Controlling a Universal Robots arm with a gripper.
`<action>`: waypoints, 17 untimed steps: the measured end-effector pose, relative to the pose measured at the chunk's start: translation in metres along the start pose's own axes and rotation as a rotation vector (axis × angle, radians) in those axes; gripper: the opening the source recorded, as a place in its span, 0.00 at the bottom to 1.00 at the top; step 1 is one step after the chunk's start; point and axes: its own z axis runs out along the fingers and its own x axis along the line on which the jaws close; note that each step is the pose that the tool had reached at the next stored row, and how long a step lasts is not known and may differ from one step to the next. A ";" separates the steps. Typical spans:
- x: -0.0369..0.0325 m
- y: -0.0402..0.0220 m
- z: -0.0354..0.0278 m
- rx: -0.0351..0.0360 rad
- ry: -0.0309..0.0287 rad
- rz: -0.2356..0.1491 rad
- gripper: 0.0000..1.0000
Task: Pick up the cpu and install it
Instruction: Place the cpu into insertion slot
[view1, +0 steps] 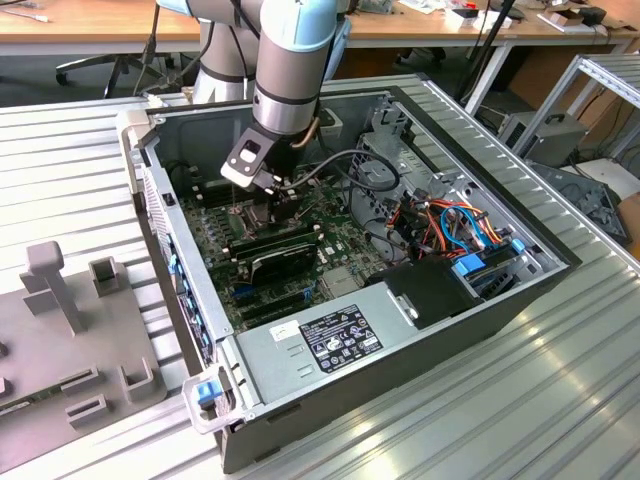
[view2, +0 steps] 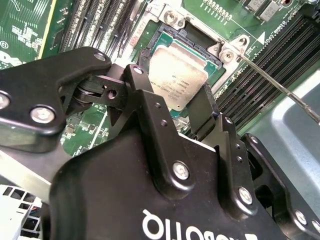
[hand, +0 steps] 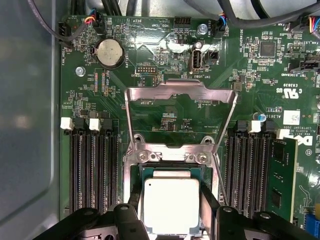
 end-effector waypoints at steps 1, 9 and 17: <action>0.0001 0.0000 0.0001 -0.0001 0.0002 0.001 0.55; 0.0002 0.0000 0.0006 0.0001 0.0002 0.008 0.55; 0.0002 0.0000 0.0024 0.0001 0.0002 0.014 0.55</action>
